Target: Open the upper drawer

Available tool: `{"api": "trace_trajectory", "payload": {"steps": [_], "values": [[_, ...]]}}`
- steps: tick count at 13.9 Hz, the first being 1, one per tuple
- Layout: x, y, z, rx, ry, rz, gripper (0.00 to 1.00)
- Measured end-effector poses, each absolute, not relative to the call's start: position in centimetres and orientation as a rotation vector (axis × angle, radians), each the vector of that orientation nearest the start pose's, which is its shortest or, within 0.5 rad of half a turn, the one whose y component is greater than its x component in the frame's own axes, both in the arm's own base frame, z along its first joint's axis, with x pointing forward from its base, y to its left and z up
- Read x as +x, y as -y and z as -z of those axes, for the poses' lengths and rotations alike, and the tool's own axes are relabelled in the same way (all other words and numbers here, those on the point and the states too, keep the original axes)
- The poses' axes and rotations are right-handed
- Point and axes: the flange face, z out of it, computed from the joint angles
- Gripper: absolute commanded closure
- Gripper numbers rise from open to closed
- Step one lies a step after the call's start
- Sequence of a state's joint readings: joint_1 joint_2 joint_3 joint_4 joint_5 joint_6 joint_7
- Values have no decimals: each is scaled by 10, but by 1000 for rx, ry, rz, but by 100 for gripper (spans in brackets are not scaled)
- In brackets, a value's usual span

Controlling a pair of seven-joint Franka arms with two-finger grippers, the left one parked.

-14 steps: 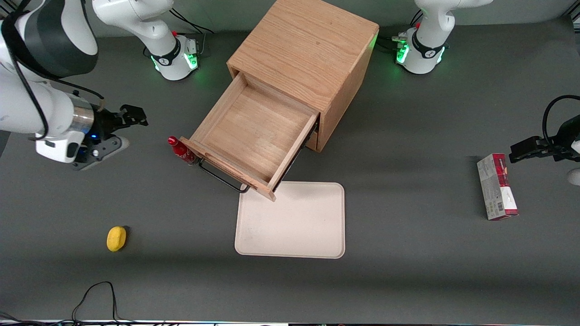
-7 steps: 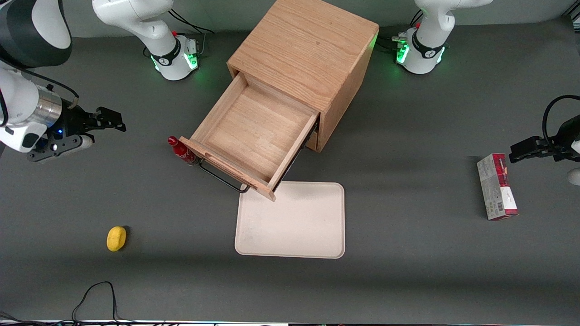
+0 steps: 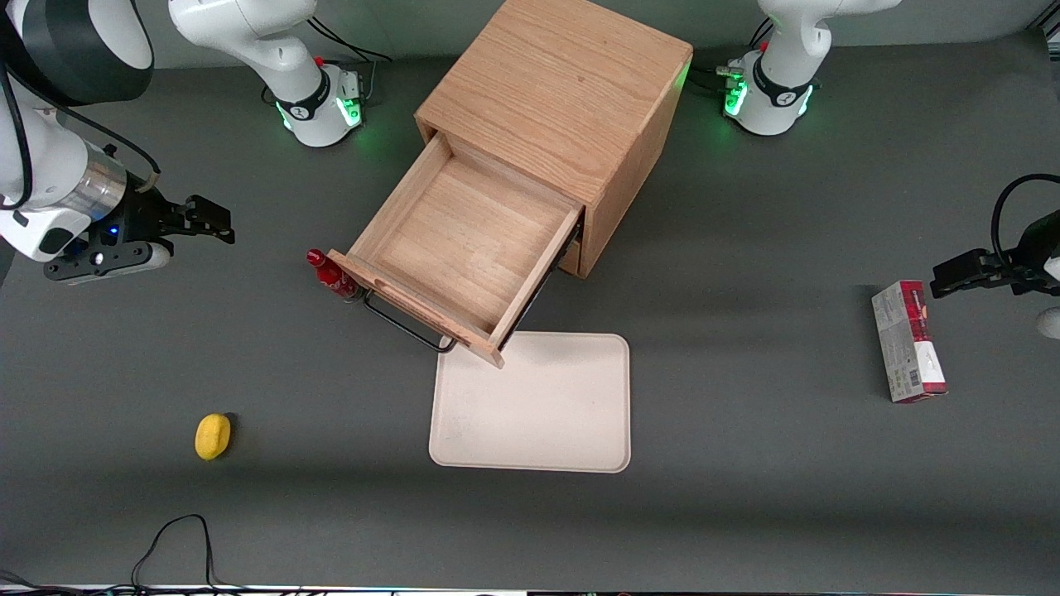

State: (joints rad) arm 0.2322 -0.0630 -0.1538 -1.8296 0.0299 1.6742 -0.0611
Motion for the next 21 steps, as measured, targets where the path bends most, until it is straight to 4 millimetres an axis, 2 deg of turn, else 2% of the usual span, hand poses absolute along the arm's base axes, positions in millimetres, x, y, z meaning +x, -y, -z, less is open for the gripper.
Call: {"api": "trace_trajectory", "payload": {"steps": [7,9,11,15,16,19,21], "values": [[579,-43,-561,-3097,222,-180,0],[582,-46,-560,-3095,261,-200,0],[582,-40,-563,-3082,276,-194,0],[581,-11,-572,-3016,101,-182,0],[581,-10,-576,-3011,73,-175,0],[579,-35,-583,-3039,81,-167,0],[576,-40,-589,-3043,92,-184,0]]}}
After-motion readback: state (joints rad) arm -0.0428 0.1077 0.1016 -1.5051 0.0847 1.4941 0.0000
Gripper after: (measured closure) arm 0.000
